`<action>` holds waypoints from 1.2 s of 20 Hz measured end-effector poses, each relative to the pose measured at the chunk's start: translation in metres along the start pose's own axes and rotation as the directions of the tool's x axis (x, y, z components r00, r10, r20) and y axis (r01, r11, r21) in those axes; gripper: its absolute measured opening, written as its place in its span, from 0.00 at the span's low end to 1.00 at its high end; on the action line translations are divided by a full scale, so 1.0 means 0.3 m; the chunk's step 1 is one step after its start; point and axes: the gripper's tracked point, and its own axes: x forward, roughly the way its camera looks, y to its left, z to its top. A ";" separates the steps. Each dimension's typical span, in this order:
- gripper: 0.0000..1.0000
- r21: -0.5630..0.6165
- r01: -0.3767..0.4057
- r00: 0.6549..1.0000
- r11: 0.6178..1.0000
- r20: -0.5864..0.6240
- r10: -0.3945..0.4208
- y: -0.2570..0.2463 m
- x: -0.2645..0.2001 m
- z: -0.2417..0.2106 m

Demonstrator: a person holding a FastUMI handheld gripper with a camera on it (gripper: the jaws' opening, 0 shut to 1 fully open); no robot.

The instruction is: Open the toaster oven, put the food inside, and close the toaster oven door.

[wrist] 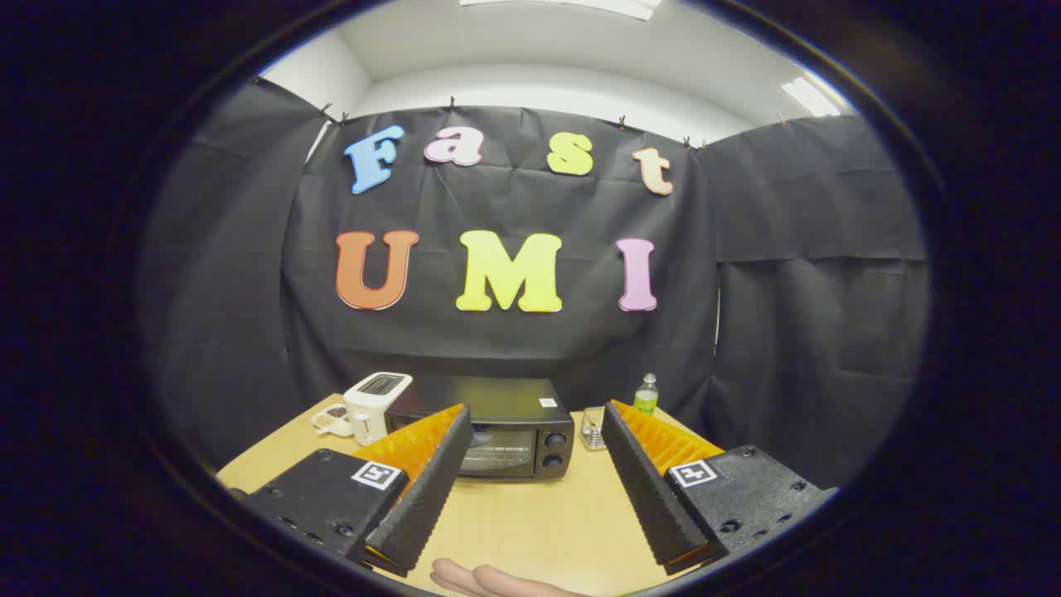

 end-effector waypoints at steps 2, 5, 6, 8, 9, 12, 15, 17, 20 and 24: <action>1.00 0.034 -0.030 1.000 0.999 0.010 0.030 0.027 -0.026 0.021; 1.00 0.067 -0.048 0.999 0.997 0.025 0.047 0.024 -0.061 0.052; 1.00 0.070 -0.043 0.999 0.997 0.034 0.041 0.016 -0.069 0.060; 1.00 0.067 -0.033 0.998 0.997 0.052 0.030 0.006 -0.079 0.079; 1.00 0.063 -0.030 0.998 0.998 0.054 0.027 0.002 -0.081 0.081; 1.00 0.072 -0.035 0.998 0.997 0.050 0.032 -0.003 -0.084 0.072; 1.00 0.088 -0.052 0.997 0.995 0.064 0.047 0.002 -0.072 0.082; 1.00 0.092 -0.052 0.997 0.994 0.057 0.047 -0.001 -0.061 0.065; 1.00 0.086 -0.052 0.998 0.995 0.045 0.048 0.008 -0.046 0.053; 1.00 0.086 -0.071 0.996 0.994 0.057 0.066 0.043 -0.006 0.059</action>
